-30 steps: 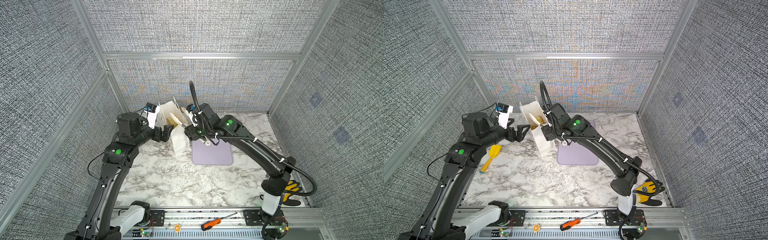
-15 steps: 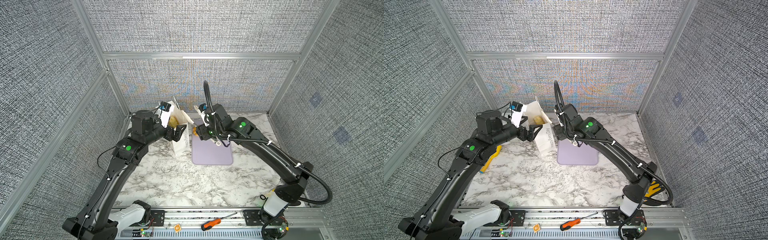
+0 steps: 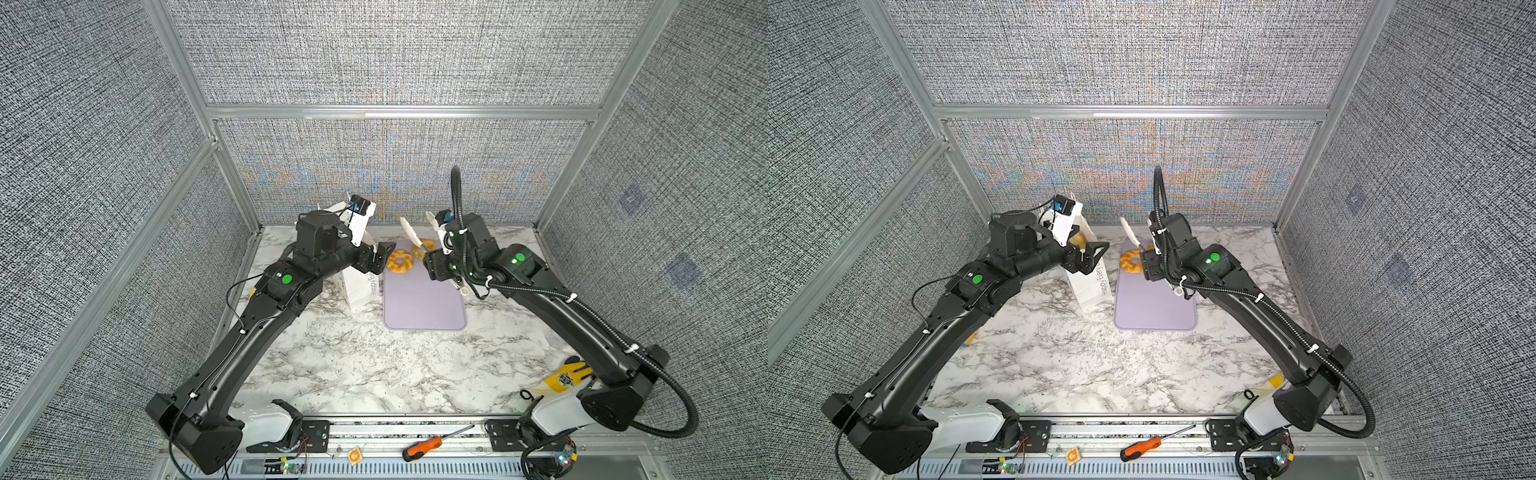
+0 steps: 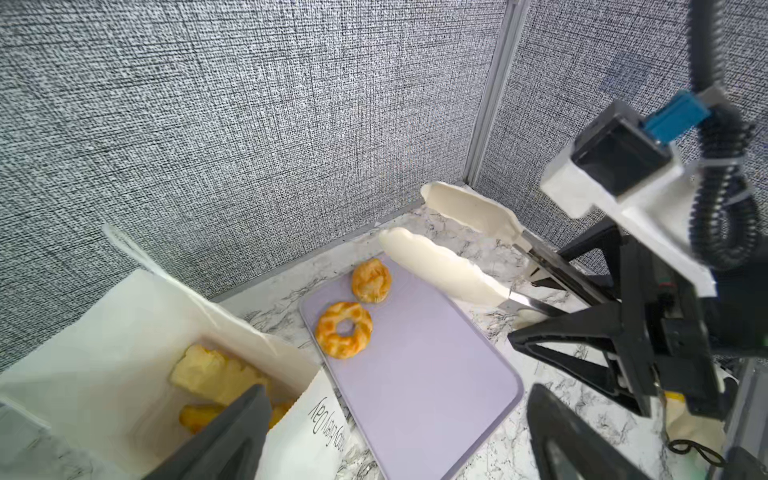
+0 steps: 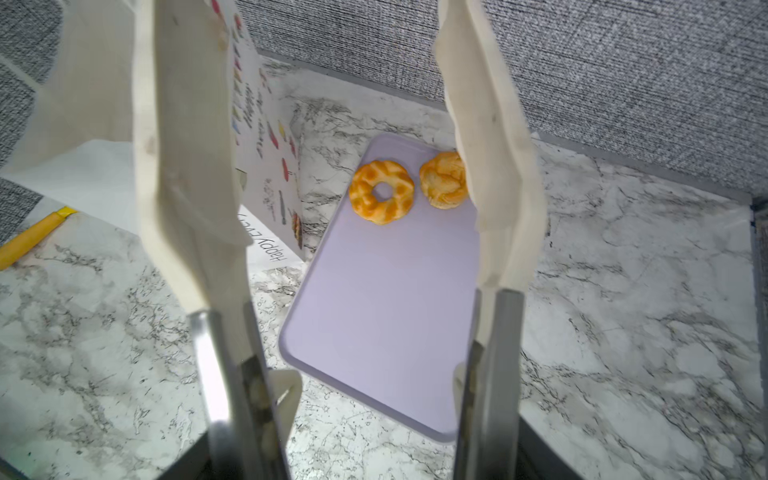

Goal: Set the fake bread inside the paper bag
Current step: 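Move the empty tongs back over the tray while left gripper lowers the bag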

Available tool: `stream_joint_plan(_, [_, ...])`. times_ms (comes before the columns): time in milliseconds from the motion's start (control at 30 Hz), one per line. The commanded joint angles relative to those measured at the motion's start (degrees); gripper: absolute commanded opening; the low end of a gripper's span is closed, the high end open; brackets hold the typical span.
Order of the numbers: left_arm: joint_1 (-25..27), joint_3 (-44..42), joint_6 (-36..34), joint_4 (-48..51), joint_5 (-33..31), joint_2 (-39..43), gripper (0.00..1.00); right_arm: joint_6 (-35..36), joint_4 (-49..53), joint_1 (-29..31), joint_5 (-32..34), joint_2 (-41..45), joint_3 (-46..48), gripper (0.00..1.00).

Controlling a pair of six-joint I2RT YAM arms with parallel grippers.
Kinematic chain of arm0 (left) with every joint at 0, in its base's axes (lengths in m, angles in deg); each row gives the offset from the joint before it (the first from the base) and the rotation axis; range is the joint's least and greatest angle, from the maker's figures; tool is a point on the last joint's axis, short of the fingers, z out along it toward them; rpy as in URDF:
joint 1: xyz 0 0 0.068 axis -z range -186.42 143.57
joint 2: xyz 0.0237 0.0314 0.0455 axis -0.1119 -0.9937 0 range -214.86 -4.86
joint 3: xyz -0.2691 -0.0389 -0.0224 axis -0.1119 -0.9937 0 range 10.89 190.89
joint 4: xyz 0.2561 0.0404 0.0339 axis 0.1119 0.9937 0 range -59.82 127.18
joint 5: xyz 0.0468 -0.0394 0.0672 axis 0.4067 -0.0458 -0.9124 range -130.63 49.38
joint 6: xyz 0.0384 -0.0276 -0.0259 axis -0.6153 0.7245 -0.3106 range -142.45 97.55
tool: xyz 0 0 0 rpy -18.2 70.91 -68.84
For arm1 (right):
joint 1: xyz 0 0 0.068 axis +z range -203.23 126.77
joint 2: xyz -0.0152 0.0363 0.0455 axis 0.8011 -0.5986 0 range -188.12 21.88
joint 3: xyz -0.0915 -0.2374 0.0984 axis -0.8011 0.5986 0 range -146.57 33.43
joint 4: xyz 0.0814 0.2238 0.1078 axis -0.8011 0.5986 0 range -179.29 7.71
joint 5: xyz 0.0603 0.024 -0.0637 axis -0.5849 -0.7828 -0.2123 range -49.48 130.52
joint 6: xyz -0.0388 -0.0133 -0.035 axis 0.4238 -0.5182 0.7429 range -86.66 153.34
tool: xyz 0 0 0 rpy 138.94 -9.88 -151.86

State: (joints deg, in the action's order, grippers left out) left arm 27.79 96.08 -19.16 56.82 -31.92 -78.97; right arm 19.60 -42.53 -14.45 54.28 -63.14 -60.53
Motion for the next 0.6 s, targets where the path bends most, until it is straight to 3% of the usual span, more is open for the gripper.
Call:
stream_joint_plan(0, [0.7, 1.6, 0.5, -2.0, -1.7, -1.6, 0.98, -2.5, -1.5, -2.8, -1.0, 0.6, 2.5, 0.71])
stream_joint_plan(267, [2.1, 4.0, 1.3, -1.7, -1.4, -7.1, 0.97, -3.4, -2.0, -10.2, -4.3, -4.3, 8.0, 0.71])
stream_joint_plan(567, [3.2, 7.1, 1.8, 0.0, 0.2, -13.2, 0.97, 5.1, -1.6, -15.9, -9.6, -14.9, 5.7, 0.72])
